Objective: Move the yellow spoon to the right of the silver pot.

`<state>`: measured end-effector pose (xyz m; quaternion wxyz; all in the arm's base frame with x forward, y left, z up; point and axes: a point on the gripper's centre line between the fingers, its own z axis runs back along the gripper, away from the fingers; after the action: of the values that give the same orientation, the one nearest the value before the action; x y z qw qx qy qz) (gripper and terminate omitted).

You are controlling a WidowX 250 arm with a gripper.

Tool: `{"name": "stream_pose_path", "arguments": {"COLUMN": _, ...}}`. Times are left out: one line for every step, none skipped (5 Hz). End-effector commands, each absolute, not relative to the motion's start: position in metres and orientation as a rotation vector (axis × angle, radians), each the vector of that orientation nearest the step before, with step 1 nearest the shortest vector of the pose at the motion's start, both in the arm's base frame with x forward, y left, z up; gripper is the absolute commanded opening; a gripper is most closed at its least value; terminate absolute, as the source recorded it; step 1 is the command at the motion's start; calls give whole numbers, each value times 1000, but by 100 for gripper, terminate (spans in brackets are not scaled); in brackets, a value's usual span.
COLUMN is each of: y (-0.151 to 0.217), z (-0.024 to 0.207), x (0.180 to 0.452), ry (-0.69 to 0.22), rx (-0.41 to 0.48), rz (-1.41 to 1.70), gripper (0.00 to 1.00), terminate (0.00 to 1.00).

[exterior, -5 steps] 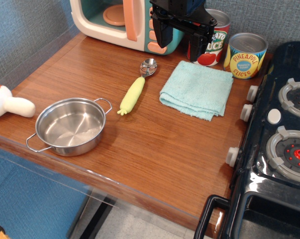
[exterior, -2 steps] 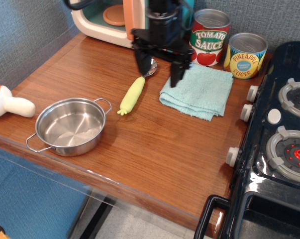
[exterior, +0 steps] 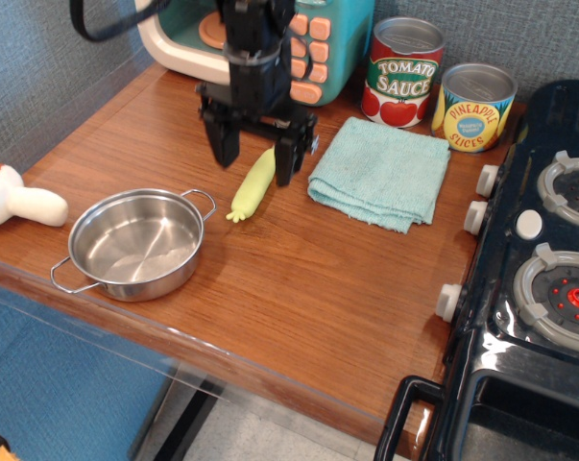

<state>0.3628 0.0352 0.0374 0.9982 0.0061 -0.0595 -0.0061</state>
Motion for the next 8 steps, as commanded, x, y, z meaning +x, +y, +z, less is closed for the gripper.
{"name": "stream_pose_path", "arguments": {"y": 45, "z": 21, "x": 371, "ry": -62, "rx": 55, "rz": 44, "gripper": 100, "terminate": 0}}
{"name": "stream_pose_path", "arguments": {"y": 46, "z": 14, "x": 373, "ry": -35, "rx": 50, "rz": 68, "gripper": 0, "terminate": 0}}
{"name": "stream_pose_path", "arguments": {"y": 44, "z": 37, "x": 377, "ry": -108, "rx": 63, "rz": 62, "gripper": 0, "terminate": 0}}
{"name": "stream_pose_path", "arguments": {"y": 32, "z": 71, "x": 376, "ry": -194, "rx": 68, "rz": 49, "gripper": 0, "terminate": 0}}
{"name": "stream_pose_path", "arguments": {"y": 5, "z": 94, "x": 368, "ry": -267, "rx": 48, "rz": 13, "gripper": 0, "terminate": 0}}
{"name": "stream_pose_path", "arguments": {"y": -29, "z": 92, "x": 347, "ry": -244, "rx": 6, "rz": -47, "gripper": 0, "terminate": 0}}
{"name": "stream_pose_path", "arguments": {"y": -51, "z": 81, "x": 326, "ry": -218, "rx": -10, "rz": -80, "gripper": 0, "terminate": 0}}
{"name": "stream_pose_path", "arguments": {"y": -59, "z": 73, "x": 308, "ry": -211, "rx": -30, "rz": -82, "gripper": 0, "terminate": 0}}
